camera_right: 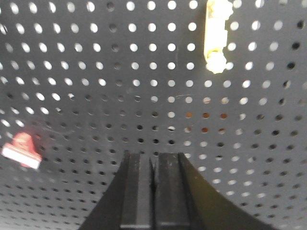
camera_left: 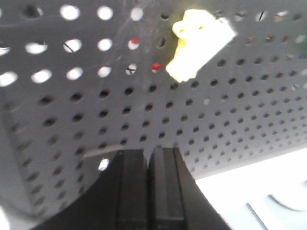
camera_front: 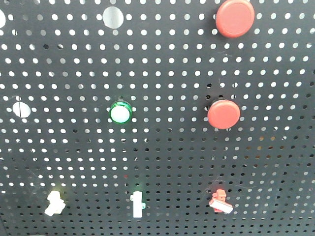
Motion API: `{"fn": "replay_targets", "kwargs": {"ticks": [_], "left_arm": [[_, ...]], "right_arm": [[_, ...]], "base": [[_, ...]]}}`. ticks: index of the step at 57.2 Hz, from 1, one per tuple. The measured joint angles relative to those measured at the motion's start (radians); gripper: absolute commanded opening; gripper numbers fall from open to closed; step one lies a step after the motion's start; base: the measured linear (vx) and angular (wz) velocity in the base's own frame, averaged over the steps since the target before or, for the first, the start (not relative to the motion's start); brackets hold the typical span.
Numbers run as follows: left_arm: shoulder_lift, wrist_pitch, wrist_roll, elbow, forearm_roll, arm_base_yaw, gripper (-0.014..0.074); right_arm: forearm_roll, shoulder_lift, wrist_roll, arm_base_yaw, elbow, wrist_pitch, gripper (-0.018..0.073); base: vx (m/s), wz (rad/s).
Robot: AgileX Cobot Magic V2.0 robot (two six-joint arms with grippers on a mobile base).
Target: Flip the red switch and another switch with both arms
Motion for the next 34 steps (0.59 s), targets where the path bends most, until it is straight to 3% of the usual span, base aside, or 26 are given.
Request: {"fn": "replay_targets", "kwargs": {"ticks": [9,16,24,27,28,34], "left_arm": [[-0.114,0.113,0.005,0.004,0.004,0.000,0.0003],[-0.206,0.198,0.028,0.004,0.004,0.000,0.0003],[-0.293,0.273,0.073,0.004,0.005,0.000,0.0003],[-0.317,0.300,0.091,0.004,0.005,0.000,0.0003],[-0.326,0.305,0.099,0.004,0.007,0.000,0.0003],[-0.347,0.341,0.127,0.004,0.008,0.000,0.0003]], "right_arm": [[0.093,0.035,-0.091,0.000,0.000,0.000,-0.0006],[0.249,0.099,-0.286,0.000,0.000,0.000,-0.0006],[0.590,0.202,-0.629,0.000,0.000,0.001,-0.0006],[0.742,0.251,-0.790,0.000,0.000,0.013,-0.0006],[0.833,0.281,-0.886,0.000,0.000,0.026,-0.0006],[1.121,0.389,-1.219,0.000,0.000,0.082,-0.0006]], "base": [[0.00,0.00],[0.00,0.00],[0.00,0.00],[0.00,0.00],[0.00,0.00],[0.00,0.00]]}}
